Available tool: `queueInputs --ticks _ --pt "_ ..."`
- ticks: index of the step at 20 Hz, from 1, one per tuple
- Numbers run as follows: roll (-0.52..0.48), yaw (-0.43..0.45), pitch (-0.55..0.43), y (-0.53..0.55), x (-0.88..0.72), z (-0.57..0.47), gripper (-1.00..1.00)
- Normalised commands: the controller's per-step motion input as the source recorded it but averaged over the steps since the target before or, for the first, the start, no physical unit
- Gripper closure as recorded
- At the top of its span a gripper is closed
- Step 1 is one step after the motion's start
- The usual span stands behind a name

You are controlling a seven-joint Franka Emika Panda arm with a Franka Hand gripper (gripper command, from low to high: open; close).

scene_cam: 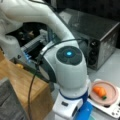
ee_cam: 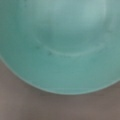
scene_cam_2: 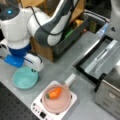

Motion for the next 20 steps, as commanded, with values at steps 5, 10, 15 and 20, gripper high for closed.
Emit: queueInputs --ticks 5,10,15,20 --pt "0.229 -0.064 -0.009 -0.42 0.20 -0.02 -1.00" --pt "0.202 -0.066 0.008 -0.35 0.30 -0.02 -1.00" --pt "0.192 -0.070 0.009 -0.19 0.30 -0.02 -1.00" --pt "0.218 -0.076 -0.004 -0.13 0.27 -0.04 -1.00"
